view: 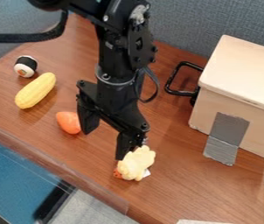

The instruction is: Opens up the drawer

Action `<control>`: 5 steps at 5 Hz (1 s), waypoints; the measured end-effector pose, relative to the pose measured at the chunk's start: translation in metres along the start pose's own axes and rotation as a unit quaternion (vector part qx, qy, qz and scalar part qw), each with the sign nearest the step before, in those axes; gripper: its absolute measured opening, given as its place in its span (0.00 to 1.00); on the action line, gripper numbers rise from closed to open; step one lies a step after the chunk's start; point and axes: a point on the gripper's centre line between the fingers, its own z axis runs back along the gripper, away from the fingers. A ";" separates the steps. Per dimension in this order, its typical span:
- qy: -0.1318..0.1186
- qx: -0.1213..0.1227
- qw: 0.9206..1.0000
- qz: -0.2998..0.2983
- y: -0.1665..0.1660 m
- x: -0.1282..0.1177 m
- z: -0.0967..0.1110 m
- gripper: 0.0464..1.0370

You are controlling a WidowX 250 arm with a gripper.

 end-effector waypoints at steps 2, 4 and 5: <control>0.011 0.002 1.000 0.023 0.015 0.036 -0.009 0.96; -0.027 -0.015 0.996 0.081 0.036 0.098 -0.019 0.96; -0.034 -0.032 0.992 0.113 0.050 0.124 -0.031 0.96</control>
